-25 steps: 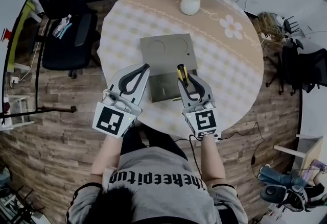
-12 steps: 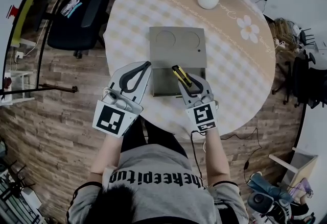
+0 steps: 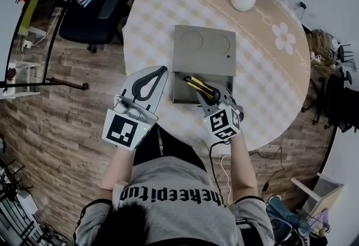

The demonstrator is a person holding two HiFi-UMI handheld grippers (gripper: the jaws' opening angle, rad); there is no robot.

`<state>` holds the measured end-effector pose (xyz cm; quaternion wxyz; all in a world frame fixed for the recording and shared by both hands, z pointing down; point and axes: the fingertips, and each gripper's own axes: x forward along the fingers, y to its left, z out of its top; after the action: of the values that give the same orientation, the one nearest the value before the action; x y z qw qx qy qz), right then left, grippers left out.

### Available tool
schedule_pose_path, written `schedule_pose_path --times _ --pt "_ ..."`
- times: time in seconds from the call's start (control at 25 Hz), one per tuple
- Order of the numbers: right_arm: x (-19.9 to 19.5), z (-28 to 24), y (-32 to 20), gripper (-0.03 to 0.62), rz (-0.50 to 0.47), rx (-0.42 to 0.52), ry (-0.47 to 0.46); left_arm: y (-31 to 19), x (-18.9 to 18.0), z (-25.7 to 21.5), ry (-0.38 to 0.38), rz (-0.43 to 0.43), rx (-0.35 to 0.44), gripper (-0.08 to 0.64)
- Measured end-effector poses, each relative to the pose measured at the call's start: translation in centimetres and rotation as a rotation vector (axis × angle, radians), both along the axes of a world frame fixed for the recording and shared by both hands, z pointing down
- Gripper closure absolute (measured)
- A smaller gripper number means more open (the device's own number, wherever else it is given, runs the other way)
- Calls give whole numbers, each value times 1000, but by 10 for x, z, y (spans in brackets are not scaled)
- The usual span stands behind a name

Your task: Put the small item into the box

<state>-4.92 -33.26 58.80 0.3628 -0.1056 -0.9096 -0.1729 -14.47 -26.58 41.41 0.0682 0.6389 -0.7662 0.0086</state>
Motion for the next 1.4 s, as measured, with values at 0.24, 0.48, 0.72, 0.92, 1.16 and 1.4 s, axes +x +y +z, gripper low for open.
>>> schedule_pose_path --times 0.24,0.48,0.72,0.92,1.16,1.4 --pt "3 27 -1 472 -64 48 141 6 -9 1 -1 -33 -8 546" --pt "2 43 -5 472 -86 61 240 7 -17 2 -1 -52 -14 546" --pt "3 58 -7 472 -111 68 328 7 -23 4 3 -62 -17 546" --pt "3 63 -8 472 -109 43 357 9 -29 7 5 -72 -26 546" --pt "3 64 -9 469 -85 -3 358 10 -30 8 10 -72 -25 546" --pt "2 60 -12 459 -57 -15 345 16 -32 5 5 -75 -24 546"
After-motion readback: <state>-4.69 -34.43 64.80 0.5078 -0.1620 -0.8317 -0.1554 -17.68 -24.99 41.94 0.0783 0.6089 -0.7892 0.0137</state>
